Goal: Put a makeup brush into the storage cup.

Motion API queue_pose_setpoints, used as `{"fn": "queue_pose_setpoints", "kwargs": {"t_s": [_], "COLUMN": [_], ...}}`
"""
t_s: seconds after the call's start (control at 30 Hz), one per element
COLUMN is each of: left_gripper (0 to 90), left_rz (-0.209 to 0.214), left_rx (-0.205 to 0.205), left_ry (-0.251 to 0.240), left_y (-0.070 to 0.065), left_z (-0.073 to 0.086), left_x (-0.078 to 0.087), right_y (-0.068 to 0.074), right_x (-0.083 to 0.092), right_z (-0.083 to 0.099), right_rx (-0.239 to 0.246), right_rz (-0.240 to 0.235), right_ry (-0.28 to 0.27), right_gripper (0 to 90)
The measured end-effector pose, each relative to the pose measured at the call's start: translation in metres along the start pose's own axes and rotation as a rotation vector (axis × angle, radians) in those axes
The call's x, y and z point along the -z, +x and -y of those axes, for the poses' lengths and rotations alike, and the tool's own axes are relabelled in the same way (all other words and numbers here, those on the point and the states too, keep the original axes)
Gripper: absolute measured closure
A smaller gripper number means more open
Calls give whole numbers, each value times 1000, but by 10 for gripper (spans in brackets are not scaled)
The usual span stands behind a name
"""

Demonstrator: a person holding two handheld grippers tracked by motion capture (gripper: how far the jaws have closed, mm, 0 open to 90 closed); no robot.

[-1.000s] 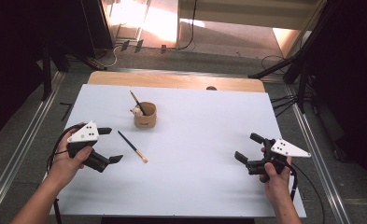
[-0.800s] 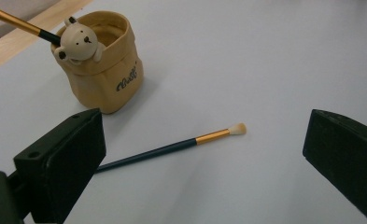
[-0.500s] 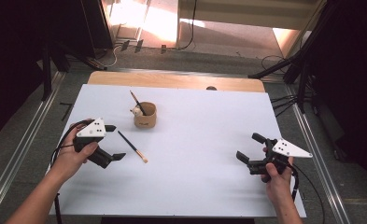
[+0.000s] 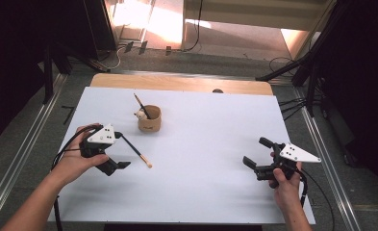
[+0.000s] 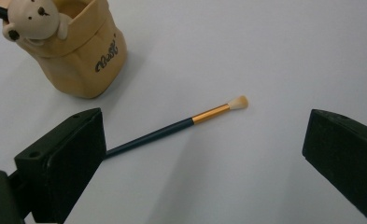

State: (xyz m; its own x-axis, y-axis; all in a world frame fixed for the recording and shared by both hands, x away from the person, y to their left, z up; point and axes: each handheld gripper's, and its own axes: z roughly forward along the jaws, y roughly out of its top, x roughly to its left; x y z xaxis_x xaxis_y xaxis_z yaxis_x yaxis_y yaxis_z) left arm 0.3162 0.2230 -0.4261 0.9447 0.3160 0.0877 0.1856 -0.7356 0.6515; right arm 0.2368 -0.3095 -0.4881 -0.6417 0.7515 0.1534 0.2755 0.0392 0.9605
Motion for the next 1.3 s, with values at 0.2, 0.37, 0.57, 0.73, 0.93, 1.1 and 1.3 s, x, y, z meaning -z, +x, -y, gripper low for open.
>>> {"fn": "queue_pose_setpoints", "kwargs": {"t_s": [0.2,0.37,0.57,0.73,0.93,1.1,1.3], "left_gripper": [1,1,1,1,2,78,49], "left_rz": [9,18,30,61,95,88,128], "left_rx": [-36,-75,-109,-151,-193,-222,-233], "left_ry": [32,71,83,95,124,131,182], "left_y": [3,7,15,22,28,32,33], "left_z": [-5,-10,-19,-23,-27,-26,-23], "left_x": [3,2,0,-6,-14,-19,-27], "right_y": [-1,0,-1,0,0,-1,-1], "right_x": [1,1,1,1,1,2,1], "right_z": [0,0,0,0,0,1,1], "right_rx": [4,6,5,9,7,7,10], "right_rz": [3,3,3,3,2,2,4], "right_ry": [0,-2,-1,-1,1,1,3], "right_gripper": [0,0,0,0,0,0,0]}}
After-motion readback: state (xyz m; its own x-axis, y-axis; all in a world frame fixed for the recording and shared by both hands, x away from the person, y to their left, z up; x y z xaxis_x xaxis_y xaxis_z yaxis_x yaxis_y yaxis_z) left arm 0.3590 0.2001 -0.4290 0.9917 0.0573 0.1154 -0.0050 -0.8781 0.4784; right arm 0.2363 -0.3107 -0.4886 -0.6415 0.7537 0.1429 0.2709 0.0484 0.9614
